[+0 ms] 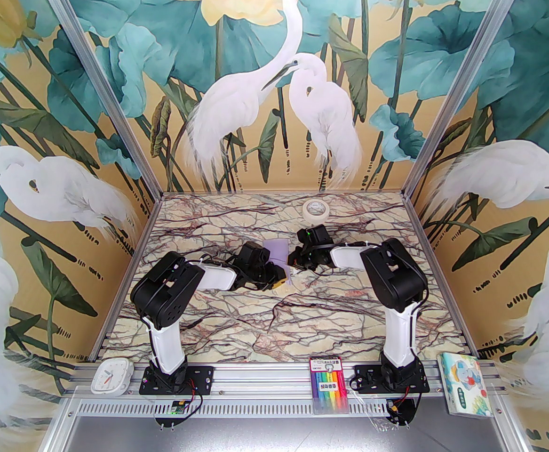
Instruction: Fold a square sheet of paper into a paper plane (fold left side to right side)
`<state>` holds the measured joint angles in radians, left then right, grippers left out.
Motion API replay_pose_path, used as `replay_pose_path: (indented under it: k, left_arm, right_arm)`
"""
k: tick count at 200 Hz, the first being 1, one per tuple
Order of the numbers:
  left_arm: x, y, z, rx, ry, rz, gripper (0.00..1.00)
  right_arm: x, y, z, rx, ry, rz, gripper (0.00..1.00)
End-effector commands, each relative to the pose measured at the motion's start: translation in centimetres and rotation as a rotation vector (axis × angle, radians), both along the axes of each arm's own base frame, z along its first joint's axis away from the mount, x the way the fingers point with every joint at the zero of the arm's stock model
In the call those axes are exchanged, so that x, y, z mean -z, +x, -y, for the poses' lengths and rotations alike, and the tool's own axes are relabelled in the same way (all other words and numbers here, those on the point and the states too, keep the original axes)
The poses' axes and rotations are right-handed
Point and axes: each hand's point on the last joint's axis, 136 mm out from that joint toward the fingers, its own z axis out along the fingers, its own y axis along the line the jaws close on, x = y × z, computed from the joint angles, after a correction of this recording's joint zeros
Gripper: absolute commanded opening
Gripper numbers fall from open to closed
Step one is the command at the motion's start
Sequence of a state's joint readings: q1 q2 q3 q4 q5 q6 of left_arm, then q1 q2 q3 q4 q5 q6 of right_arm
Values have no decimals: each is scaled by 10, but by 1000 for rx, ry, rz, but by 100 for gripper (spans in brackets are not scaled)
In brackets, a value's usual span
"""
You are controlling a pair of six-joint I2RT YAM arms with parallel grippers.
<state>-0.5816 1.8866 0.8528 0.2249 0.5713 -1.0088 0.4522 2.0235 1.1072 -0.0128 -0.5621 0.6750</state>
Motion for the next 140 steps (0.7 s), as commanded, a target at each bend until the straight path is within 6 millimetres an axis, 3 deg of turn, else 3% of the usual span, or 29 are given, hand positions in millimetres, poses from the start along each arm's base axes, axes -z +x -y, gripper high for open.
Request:
replay_pose_path:
  k: [1, 61, 92, 140]
  left_arm:
    - [-12, 2, -1, -6, -5, 20, 21]
    - [-38, 5, 14, 35, -22, 86, 21]
    - [-31, 3, 25, 62, -31, 63, 21]
    - [-14, 1, 24, 64, -14, 36, 20]
  right_arm:
    - [15, -4, 3, -6, -47, -22, 0]
    - [15, -5, 2, -9, -45, -22, 0]
    - [15, -5, 2, -9, -46, -23, 0]
    - [16, -5, 1, -5, -44, -27, 0]
